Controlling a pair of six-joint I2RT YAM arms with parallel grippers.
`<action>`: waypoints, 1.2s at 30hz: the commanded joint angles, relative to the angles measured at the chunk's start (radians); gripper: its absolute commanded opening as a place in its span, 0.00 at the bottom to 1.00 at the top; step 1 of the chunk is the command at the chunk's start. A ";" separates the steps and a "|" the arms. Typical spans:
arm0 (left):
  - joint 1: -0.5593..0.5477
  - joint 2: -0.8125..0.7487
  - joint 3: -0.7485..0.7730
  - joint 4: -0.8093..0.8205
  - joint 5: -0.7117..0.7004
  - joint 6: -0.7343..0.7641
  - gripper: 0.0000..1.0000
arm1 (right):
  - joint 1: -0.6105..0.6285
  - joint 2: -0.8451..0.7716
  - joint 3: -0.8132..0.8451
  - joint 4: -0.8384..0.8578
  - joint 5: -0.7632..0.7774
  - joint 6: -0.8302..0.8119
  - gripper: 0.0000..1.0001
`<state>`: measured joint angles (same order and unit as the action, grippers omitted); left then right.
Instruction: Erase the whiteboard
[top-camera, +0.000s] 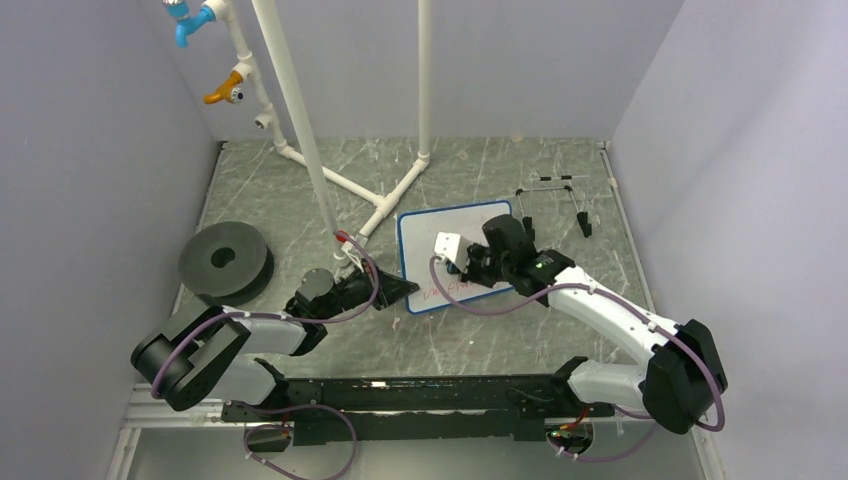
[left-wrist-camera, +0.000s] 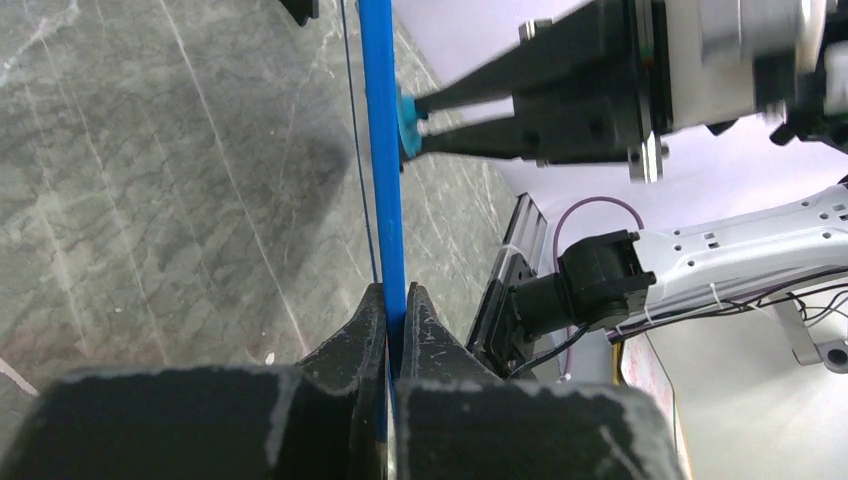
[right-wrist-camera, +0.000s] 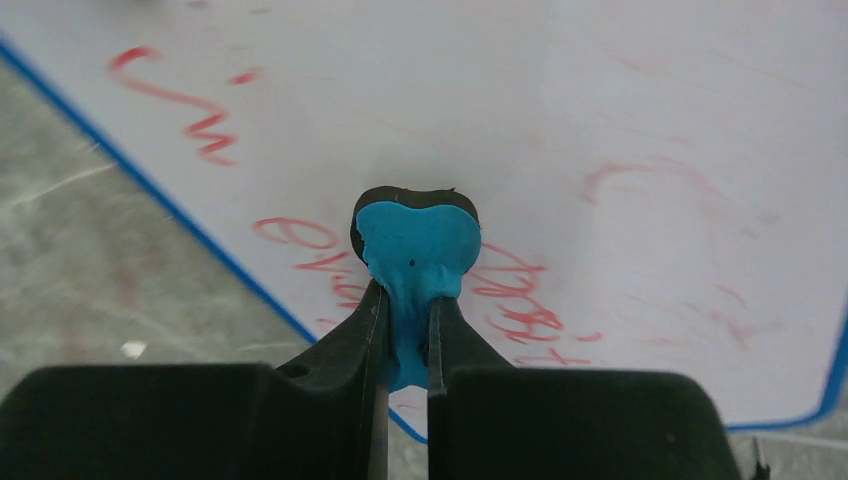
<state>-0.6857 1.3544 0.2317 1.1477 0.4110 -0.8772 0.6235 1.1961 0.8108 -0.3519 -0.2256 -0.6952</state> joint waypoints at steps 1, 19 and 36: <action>-0.010 -0.051 0.026 0.238 0.049 0.004 0.00 | 0.044 -0.016 -0.027 -0.105 -0.107 -0.118 0.00; -0.010 -0.056 0.026 0.230 0.059 0.011 0.00 | -0.030 -0.005 -0.007 -0.011 -0.004 -0.044 0.00; -0.010 -0.042 0.030 0.243 0.064 0.008 0.00 | -0.070 0.006 -0.006 0.079 0.121 0.033 0.00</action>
<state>-0.6834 1.3525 0.2298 1.1458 0.4026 -0.8688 0.5888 1.1976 0.7860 -0.3790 -0.2142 -0.7284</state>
